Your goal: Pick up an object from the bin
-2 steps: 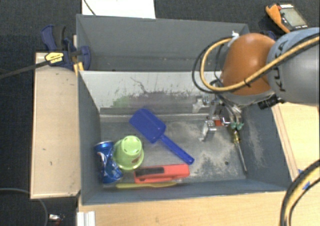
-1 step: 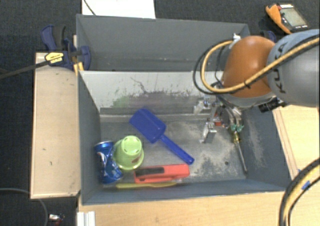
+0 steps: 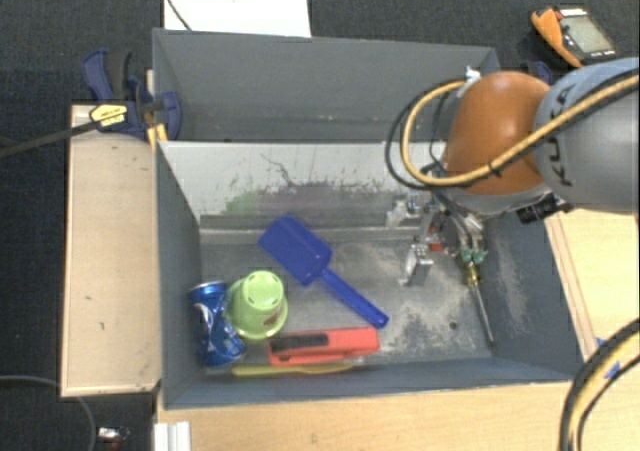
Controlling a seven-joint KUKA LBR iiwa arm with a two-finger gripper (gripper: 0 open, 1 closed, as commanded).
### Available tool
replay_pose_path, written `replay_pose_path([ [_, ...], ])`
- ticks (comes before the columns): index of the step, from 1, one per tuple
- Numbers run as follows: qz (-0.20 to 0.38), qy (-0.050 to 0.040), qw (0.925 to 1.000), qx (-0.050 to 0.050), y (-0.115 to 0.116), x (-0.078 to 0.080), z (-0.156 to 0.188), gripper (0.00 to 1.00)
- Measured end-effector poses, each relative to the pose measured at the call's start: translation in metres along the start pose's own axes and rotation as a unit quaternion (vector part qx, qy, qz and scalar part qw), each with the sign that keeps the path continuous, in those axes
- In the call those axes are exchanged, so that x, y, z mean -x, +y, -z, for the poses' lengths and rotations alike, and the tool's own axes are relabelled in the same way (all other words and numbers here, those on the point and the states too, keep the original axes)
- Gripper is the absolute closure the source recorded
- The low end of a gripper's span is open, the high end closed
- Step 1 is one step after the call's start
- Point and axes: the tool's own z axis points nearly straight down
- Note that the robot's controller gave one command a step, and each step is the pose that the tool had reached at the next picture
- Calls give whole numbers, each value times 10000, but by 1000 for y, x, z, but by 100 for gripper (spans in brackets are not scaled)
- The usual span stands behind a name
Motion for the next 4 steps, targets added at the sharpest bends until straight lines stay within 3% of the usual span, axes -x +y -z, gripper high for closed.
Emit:
replay_pose_path([
  [1,-142,1,9999,1,-16,7,-20,0],
  [2,-138,-18,9999,2,-23,6,-13,0],
  [3,69,-23,10000,0,-6,10,-12,0],
  [4,19,-22,10000,3,-8,5,-13,0],
])
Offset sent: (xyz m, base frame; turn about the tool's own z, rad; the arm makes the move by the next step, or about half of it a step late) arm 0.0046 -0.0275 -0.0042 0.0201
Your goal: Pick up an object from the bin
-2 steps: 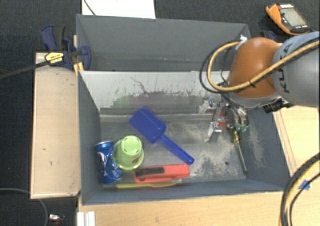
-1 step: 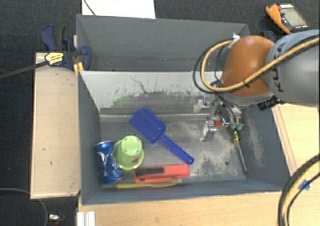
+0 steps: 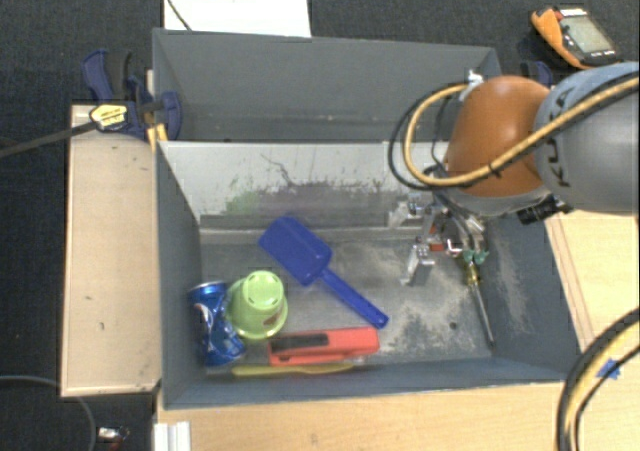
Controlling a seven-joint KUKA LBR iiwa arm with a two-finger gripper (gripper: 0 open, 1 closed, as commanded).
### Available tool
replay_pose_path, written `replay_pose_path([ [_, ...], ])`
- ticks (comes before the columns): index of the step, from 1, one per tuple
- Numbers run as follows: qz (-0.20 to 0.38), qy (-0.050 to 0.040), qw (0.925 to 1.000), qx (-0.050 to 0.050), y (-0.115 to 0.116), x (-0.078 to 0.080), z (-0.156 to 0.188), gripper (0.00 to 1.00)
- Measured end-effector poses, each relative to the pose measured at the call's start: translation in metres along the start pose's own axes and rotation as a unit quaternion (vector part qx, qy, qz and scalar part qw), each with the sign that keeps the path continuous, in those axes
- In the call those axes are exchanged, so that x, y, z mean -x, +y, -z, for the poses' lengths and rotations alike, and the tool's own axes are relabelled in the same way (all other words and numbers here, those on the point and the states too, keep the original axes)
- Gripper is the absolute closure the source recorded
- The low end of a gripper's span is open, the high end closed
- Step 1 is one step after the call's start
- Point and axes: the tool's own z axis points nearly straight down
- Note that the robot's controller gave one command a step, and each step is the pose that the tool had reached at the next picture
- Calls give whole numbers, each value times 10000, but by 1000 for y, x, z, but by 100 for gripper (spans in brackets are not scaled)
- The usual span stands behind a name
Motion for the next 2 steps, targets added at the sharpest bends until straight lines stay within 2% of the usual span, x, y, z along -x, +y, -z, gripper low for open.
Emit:
replay_pose_path([
  [1,-31,1,10000,-5,3,-1,-2,0],
  [2,986,-12,9951,-4,1,-1,-37,0],
])
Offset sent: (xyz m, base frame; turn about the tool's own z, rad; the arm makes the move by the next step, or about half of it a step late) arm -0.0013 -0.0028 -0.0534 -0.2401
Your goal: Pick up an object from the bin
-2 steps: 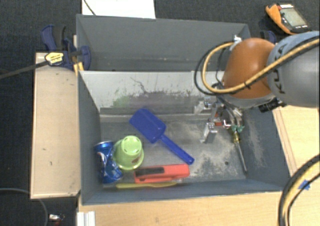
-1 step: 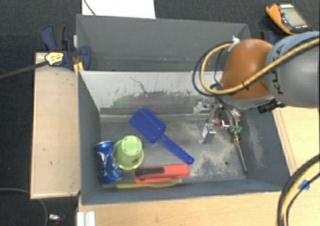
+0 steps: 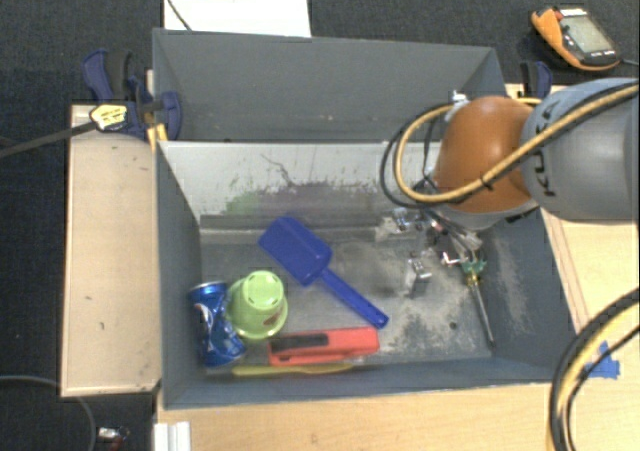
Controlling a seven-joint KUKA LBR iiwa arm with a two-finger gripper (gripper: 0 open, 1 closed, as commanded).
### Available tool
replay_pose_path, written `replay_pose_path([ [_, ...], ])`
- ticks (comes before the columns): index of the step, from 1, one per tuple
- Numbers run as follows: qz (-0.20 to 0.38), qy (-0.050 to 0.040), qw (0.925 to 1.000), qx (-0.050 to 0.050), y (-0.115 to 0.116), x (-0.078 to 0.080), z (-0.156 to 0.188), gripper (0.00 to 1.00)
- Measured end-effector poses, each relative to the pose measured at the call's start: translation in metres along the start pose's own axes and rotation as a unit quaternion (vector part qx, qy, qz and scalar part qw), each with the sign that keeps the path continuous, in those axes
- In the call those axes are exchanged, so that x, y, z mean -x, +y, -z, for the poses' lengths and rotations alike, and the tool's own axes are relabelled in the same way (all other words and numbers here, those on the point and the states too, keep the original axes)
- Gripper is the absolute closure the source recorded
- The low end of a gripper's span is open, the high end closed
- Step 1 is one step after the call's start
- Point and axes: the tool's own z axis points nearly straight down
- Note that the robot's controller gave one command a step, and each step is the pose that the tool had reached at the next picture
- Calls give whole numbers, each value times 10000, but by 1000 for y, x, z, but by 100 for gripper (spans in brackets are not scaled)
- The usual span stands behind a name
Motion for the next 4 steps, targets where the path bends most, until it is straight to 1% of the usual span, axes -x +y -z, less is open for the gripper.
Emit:
replay_pose_path([
  [1,-242,2,9997,8,-3,1,2,0],
  [2,163,3,9999,3,18,3,-10,0],
  [3,85,-33,10000,-3,19,10,1,0],
  [4,475,-12,9989,8,42,7,-2,0],
])
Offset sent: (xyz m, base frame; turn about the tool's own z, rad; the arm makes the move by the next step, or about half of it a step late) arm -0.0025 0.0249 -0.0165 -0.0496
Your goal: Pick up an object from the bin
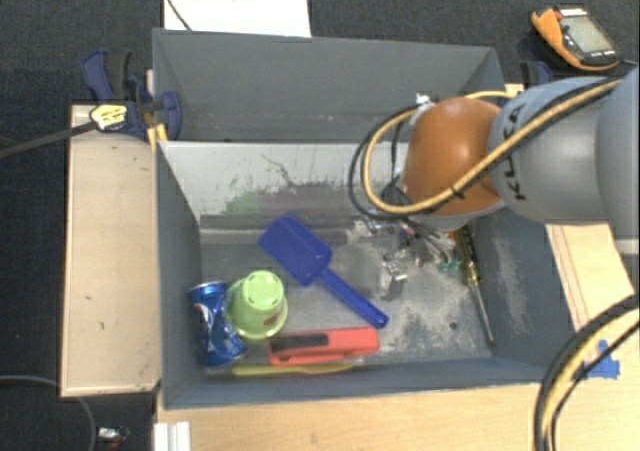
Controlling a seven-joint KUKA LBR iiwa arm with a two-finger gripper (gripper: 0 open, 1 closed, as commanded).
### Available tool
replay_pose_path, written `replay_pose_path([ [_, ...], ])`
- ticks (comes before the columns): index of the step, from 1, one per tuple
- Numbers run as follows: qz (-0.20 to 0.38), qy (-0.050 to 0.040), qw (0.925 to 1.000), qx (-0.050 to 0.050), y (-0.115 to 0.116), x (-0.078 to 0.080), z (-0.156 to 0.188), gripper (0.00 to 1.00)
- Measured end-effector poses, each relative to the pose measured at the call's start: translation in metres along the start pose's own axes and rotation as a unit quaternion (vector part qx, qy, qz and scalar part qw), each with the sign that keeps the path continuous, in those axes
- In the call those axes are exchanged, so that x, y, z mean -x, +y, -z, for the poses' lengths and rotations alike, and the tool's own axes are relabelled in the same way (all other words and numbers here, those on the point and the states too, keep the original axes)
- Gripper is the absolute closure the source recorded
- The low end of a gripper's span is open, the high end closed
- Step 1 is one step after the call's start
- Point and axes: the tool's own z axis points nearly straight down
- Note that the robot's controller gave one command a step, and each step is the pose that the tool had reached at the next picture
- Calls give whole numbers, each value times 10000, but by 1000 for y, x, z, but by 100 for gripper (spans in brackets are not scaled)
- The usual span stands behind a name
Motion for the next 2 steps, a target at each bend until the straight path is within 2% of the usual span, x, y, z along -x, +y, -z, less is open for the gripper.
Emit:
replay_pose_path([
  [1,32,-52,10000,-16,19,19,23,0],
  [2,-111,-3,9999,7,57,10,-12,0],
])
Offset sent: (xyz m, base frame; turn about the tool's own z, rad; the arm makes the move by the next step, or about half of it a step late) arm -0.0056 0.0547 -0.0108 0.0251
